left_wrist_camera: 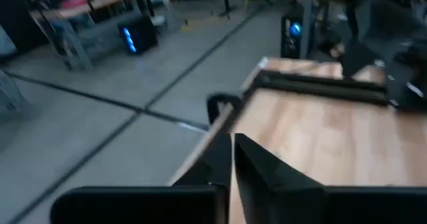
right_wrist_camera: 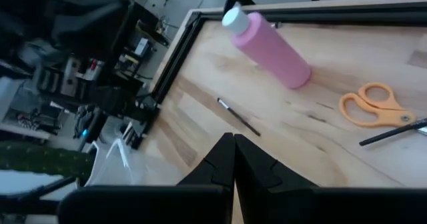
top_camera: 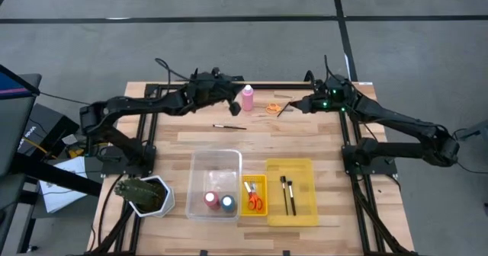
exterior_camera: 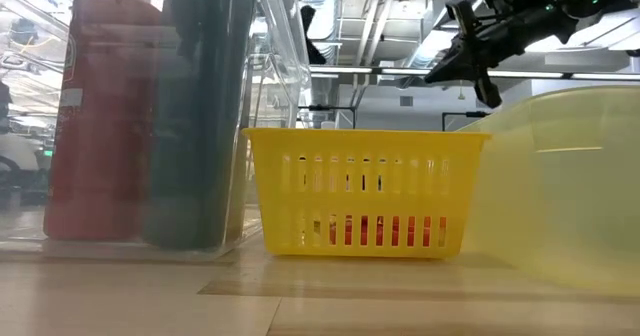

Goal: Pick & Place Paint Supplies
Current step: Put the pink bottle into the transparent bin

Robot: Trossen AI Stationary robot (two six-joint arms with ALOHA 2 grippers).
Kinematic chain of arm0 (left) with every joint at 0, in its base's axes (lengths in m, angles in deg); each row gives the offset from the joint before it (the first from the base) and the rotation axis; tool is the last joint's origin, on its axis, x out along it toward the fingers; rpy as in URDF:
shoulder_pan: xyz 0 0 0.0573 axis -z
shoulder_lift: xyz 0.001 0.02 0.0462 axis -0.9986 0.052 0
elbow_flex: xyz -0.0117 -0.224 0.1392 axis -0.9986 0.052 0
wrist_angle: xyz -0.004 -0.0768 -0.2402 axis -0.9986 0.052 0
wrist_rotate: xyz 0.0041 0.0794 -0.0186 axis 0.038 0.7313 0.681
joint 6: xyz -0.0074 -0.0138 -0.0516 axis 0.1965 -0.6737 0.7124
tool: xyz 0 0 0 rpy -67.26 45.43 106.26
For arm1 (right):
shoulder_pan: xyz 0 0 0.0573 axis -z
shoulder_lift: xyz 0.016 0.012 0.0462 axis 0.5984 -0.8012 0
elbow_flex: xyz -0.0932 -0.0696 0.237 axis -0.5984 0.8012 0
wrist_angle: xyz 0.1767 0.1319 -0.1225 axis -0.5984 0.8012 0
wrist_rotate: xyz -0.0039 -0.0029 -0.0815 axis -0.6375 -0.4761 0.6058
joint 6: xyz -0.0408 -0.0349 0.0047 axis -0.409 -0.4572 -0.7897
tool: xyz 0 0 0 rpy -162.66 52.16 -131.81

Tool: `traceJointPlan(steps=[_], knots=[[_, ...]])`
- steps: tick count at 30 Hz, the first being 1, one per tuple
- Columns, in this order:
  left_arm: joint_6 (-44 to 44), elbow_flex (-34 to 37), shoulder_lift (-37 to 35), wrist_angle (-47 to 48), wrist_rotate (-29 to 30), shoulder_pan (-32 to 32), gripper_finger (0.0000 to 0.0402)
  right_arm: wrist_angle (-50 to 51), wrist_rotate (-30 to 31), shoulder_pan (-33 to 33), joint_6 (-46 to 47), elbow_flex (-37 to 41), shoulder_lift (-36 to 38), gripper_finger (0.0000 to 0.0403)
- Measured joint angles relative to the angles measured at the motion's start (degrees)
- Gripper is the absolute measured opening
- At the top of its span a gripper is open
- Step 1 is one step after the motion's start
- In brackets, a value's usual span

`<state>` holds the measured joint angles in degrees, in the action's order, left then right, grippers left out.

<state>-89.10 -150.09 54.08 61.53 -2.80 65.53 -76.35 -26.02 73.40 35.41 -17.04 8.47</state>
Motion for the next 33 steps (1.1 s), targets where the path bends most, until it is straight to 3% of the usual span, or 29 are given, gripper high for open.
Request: traceJointPlan(steps=[11,18,23,28,33], knots=[[-4.69,-9.33,5.05,0.02,-5.81,-5.6,0.018,-0.04,-0.28,-0.09,-0.78,0.0,0.0,0.0],[-5.31,-16.16,10.56,1.91,-7.42,-6.11,0.0261,-0.47,-1.31,-0.09,-2.04,0.0,0.0,0.0],[-2.28,-22.73,16.17,8.68,-9.67,-7.5,0.0288,-0.62,-2.93,-0.09,-2.27,0.0,0.0,0.0],[2.08,-28.95,21.43,20.5,-14.82,-9.3,0.0291,-1.46,-4.71,-0.04,-2.29,0.0,0.0,0.0],[0.94,-31.15,22.62,30.09,-17.38,-9.7,0.0291,-1.38,-7.57,1.29,-2.88,0.0,0.0,0.0]])
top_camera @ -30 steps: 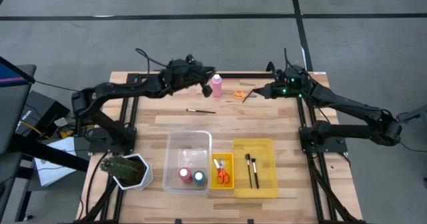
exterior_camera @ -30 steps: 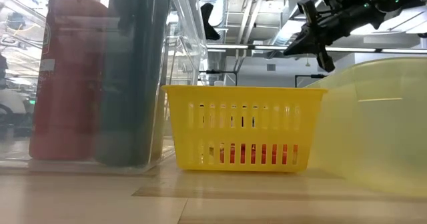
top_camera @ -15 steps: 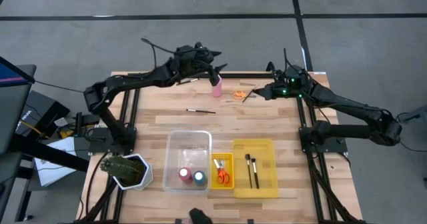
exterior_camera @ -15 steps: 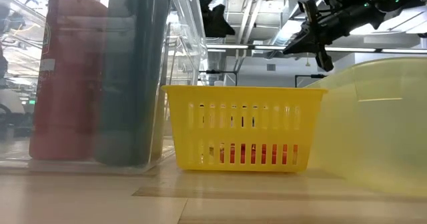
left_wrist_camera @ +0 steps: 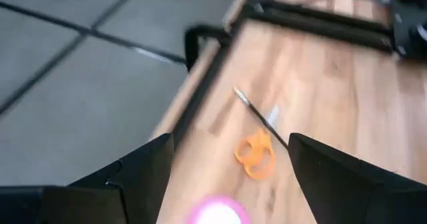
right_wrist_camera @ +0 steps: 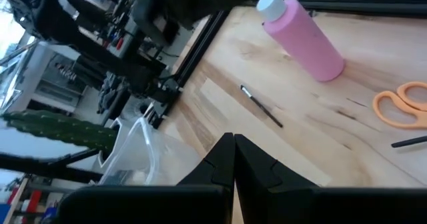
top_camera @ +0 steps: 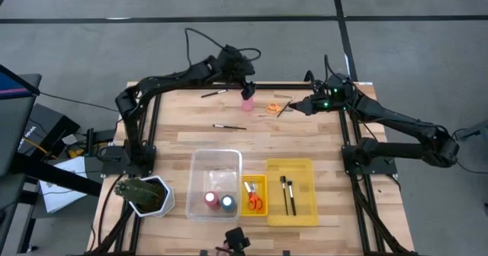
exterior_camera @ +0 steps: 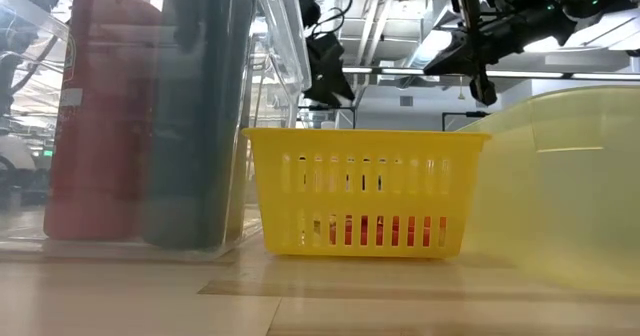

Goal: Pick & Place Paint Supplies
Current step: Put the pink bottle into the transparent bin

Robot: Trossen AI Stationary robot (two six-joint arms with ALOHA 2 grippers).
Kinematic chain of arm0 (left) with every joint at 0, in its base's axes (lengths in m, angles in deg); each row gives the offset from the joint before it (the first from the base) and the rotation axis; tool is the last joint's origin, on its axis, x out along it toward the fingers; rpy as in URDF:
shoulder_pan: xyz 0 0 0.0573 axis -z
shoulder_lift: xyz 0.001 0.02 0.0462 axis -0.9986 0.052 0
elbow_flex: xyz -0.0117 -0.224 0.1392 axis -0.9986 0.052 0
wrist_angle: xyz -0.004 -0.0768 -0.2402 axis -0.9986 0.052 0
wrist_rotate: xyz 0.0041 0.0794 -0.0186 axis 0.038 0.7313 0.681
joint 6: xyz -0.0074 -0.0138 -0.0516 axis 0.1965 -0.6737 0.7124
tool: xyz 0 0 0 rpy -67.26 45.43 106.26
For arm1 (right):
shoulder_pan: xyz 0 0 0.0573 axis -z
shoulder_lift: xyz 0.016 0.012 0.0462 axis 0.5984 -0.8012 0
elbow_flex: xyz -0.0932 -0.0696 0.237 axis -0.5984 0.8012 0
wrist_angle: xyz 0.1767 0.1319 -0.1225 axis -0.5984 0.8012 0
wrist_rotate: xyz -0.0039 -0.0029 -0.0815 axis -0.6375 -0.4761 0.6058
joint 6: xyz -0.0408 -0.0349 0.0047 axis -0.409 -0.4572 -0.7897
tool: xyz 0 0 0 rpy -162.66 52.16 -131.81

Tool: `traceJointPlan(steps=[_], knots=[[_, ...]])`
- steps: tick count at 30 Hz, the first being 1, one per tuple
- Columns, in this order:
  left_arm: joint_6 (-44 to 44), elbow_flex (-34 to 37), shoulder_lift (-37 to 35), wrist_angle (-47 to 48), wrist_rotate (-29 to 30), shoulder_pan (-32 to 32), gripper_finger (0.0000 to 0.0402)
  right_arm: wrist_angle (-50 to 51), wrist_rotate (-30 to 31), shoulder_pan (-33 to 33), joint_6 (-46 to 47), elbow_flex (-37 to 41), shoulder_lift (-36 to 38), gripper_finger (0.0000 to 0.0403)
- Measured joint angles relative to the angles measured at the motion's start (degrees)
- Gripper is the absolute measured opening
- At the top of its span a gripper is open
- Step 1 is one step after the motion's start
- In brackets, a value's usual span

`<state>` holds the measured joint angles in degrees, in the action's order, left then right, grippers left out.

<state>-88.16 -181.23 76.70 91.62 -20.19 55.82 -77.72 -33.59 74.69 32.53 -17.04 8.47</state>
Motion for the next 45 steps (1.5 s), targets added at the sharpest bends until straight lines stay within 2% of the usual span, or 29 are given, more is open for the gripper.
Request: traceJointPlan(steps=[6,11,22,35,39,45], knots=[[-3.02,0.06,-0.12,7.67,-0.52,-0.02,0.0291,0.03,-2.79,1.66,-1.98,0.0,0.01,0.0],[-3.41,0.35,0.02,6.46,4.01,0.12,0.0291,0.06,-4.99,2.94,-3.58,0.0,0.0,0.0],[-3.15,0.39,0.07,10.29,3.77,-0.66,0.0281,0.07,-8.63,4.96,-6.16,0.0,0.0,0.0],[-0.26,0.48,2.95,7.59,3.81,0.02,0.0277,0.07,-14.1,8.37,-6.93,0.0,0.33,0.0],[-0.14,0.48,2.97,8.6,3.9,-0.29,0.0257,0.1,-14.36,8.89,-6.97,0.0,0.39,0.0],[-0.06,0.48,2.97,10.16,3.94,-0.4,0.0204,0.28,-15.45,9.51,-7.74,0.0,0.39,0.0]])
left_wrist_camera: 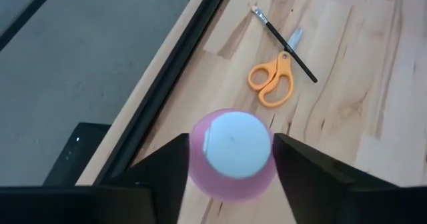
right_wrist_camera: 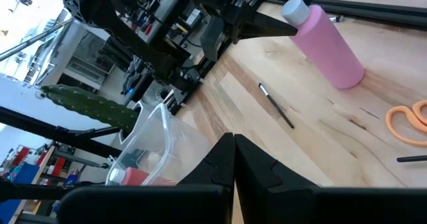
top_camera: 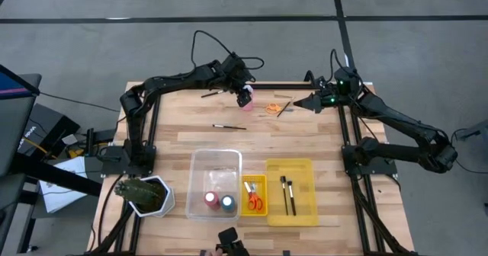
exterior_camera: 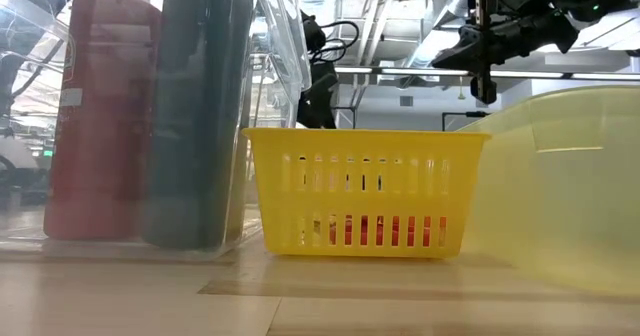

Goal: Pick & Place Paint Supplies
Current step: Put the pink bottle into the transparent bin

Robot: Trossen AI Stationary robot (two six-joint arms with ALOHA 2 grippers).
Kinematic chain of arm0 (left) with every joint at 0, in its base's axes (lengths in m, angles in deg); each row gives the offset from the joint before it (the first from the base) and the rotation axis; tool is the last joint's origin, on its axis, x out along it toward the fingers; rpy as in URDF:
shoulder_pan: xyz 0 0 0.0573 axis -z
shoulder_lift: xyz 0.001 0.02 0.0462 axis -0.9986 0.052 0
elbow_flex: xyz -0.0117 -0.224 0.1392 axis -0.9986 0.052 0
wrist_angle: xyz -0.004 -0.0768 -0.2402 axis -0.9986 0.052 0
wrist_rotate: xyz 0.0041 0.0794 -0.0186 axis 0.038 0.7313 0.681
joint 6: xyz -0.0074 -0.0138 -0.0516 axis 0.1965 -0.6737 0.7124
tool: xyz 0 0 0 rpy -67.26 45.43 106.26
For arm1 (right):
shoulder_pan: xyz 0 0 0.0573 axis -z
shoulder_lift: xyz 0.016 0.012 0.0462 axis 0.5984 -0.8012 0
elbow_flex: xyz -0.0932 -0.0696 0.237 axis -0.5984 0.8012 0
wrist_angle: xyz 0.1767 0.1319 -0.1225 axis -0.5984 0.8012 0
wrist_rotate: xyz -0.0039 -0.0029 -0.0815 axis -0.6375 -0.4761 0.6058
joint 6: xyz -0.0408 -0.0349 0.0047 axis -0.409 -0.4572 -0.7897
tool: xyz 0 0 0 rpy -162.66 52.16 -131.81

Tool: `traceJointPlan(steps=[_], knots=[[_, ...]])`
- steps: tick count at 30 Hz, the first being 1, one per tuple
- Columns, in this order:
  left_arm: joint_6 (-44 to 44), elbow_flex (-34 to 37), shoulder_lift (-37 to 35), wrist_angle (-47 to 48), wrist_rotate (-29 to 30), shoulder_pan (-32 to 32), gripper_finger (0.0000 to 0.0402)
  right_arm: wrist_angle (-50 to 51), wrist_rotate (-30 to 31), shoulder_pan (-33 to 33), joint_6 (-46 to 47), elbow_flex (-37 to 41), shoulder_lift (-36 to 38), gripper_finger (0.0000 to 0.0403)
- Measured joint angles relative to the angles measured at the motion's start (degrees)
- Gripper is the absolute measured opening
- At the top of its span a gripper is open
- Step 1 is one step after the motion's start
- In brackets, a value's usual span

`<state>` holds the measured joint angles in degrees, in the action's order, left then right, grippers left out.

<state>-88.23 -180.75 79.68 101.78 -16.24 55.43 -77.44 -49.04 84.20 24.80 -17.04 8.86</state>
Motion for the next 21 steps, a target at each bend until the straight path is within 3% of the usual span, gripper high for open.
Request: traceJointPlan(steps=[7,16,21], knots=[[0.08,0.0,0.0,-0.75,-0.02,0.0,0.0106,-0.01,0.02,0.0,-0.29,0.0,0.0,0.0],[1.24,0.0,-0.42,-1.27,-0.41,0.0,0.0106,-0.02,0.02,-0.02,-0.53,0.0,-0.02,0.0],[1.49,0.04,-4.74,-1.78,-0.39,0.0,0.0106,0.03,0.02,-0.02,-0.53,0.0,-0.02,0.0]])
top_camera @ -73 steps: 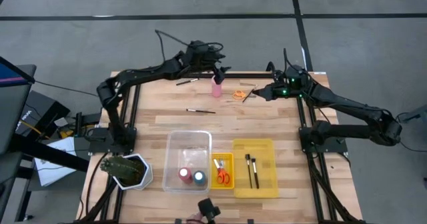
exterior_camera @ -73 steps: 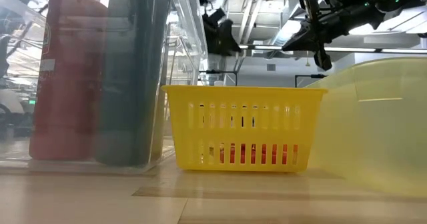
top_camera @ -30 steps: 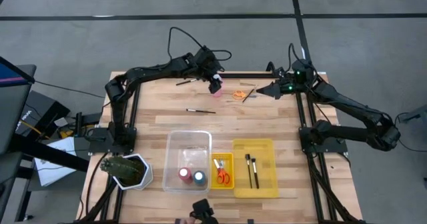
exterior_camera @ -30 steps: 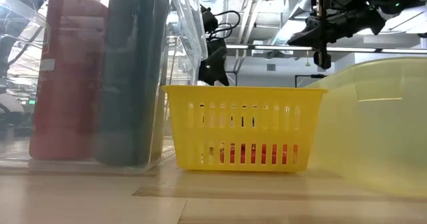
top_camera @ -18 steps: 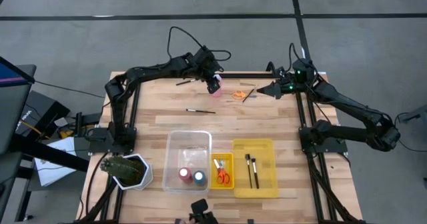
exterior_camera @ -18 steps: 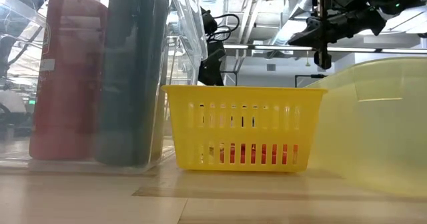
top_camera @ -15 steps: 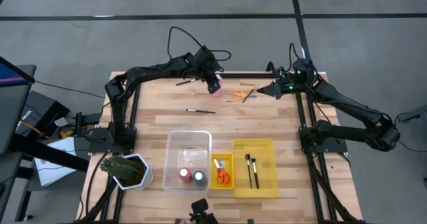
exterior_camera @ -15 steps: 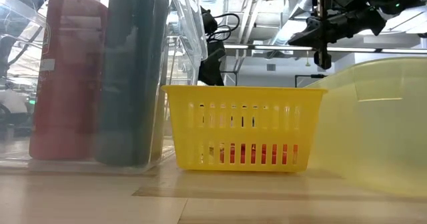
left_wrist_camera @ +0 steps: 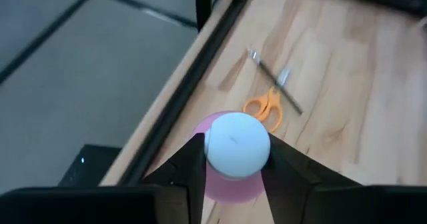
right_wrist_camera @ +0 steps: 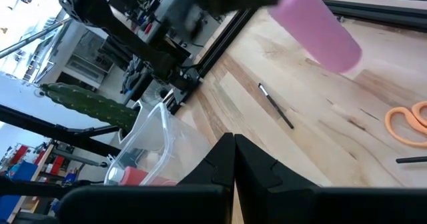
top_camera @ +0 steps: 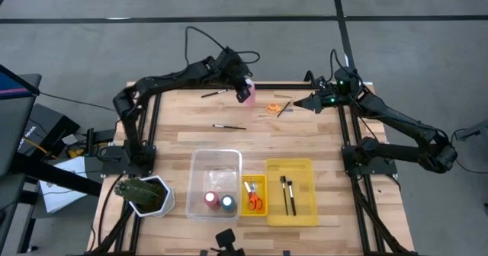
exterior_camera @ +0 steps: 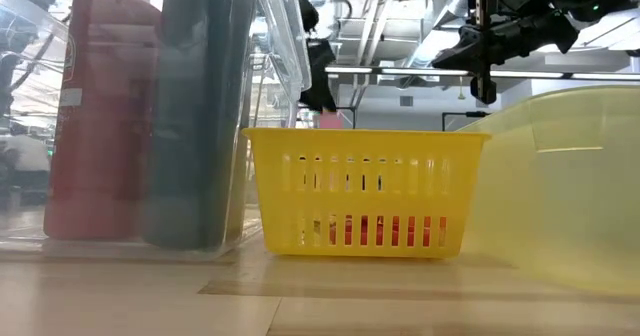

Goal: Pick & Place Paint Supplies
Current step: Put the pink bottle into the transparent bin

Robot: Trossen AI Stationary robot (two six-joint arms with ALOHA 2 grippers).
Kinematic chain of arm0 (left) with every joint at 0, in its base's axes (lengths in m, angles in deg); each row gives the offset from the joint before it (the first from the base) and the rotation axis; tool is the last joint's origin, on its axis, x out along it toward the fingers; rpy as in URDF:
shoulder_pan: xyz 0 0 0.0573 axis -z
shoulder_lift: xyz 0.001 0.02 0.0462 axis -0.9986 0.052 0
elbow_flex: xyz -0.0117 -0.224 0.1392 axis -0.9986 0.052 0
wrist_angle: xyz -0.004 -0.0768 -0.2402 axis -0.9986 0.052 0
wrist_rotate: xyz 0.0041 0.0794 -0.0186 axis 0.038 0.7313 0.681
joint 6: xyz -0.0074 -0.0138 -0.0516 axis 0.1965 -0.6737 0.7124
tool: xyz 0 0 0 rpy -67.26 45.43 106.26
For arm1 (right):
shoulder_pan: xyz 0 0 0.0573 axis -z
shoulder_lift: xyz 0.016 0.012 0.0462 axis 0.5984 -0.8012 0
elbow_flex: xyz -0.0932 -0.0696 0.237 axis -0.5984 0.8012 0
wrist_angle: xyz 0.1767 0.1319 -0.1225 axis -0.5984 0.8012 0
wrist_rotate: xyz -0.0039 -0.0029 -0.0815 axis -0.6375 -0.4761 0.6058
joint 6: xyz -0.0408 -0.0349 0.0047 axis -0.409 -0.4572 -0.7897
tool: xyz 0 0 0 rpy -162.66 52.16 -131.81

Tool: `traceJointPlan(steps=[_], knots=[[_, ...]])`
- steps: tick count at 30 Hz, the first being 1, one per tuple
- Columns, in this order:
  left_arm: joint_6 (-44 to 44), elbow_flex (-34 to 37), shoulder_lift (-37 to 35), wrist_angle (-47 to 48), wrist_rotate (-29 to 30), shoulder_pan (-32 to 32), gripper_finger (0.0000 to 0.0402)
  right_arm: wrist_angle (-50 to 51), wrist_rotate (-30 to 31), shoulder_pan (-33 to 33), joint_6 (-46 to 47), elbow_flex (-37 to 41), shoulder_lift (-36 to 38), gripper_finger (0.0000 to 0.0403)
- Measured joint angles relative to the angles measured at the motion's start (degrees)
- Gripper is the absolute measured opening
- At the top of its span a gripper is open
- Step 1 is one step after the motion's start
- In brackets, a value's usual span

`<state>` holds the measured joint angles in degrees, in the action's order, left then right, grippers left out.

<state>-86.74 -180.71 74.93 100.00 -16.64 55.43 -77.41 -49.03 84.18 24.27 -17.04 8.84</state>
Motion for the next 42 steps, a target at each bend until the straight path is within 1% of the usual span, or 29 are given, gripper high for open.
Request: traceJointPlan(steps=[5,8,12,16,19,23,32,37,42], knots=[[0.44,-0.02,-5.83,5.79,-0.09,0.99,0.0106,0.17,-0.07,0.0,0.09,0.0,-0.02,0.0],[1.53,-0.02,-10.62,10.23,-0.15,2.92,0.0106,0.17,-0.09,0.0,0.28,0.0,-0.02,0.0],[3.57,-0.04,-16.96,13.46,-0.12,6.75,0.0106,0.19,-0.09,0.0,0.44,0.0,-0.02,0.0],[8.58,-0.11,-22.68,14.06,0.24,10.77,0.0106,0.21,-0.09,-0.02,0.73,0.0,-0.02,0.0],[12.17,-0.15,-25.23,17.41,1.84,14.81,0.0106,0.28,-0.11,-0.02,1.11,0.0,-0.02,0.0],[17.0,-0.11,-26.97,20.94,5.97,20.76,0.0106,0.34,-0.11,-0.02,1.37,0.0,-0.02,0.0],[27.73,-0.11,-27.54,23.36,12.57,34.36,0.0106,2.41,-0.13,-0.02,1.99,0.0,-0.04,0.0],[34.32,-0.09,-27.54,23.84,16.24,40.68,0.0106,3.9,-0.14,-0.02,2.01,0.02,-0.04,0.0],[41.0,-0.09,-27.54,28.2,17.19,46.07,0.0106,5.07,-0.14,-0.02,2.01,0.02,-0.04,0.0]])
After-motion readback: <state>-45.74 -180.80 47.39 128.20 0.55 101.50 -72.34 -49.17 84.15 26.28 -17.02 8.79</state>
